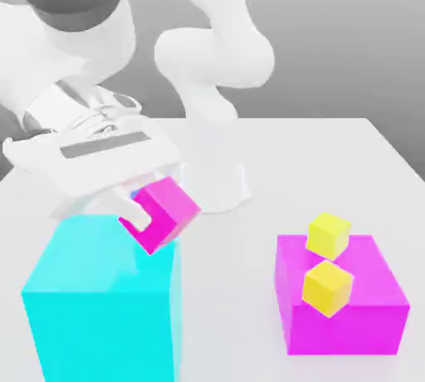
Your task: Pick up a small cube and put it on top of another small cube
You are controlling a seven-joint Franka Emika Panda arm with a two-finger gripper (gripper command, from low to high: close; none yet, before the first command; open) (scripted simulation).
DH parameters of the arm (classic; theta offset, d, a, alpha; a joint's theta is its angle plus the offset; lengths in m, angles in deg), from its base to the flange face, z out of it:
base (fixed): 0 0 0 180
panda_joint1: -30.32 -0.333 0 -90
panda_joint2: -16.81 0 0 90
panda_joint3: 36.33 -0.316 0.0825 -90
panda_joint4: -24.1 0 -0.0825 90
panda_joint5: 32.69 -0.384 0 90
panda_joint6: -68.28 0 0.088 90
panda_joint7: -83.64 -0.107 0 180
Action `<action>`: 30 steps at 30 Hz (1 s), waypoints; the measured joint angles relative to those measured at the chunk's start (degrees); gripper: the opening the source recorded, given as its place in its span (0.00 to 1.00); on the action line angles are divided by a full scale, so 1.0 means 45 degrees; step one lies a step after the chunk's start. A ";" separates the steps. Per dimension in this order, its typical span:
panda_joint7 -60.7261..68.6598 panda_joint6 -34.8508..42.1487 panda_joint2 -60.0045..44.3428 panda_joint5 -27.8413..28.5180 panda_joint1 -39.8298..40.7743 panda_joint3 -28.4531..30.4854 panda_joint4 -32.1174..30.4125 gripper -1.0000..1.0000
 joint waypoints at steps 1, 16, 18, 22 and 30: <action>0.0089 -0.0077 0.0045 0.0366 -0.0150 -0.0102 -0.0011 0.00; 0.1279 -0.1292 0.0623 0.6039 -0.1956 -0.2014 -0.0225 0.00; 0.1406 -0.1453 0.0679 0.6828 -0.2188 -0.2285 -0.0260 0.00; 0.1628 -0.1774 0.0774 0.8438 -0.2535 -0.2951 -0.0333 0.00; 0.1968 -0.2348 0.0868 1.1779 -0.3166 -0.4340 -0.0475 0.00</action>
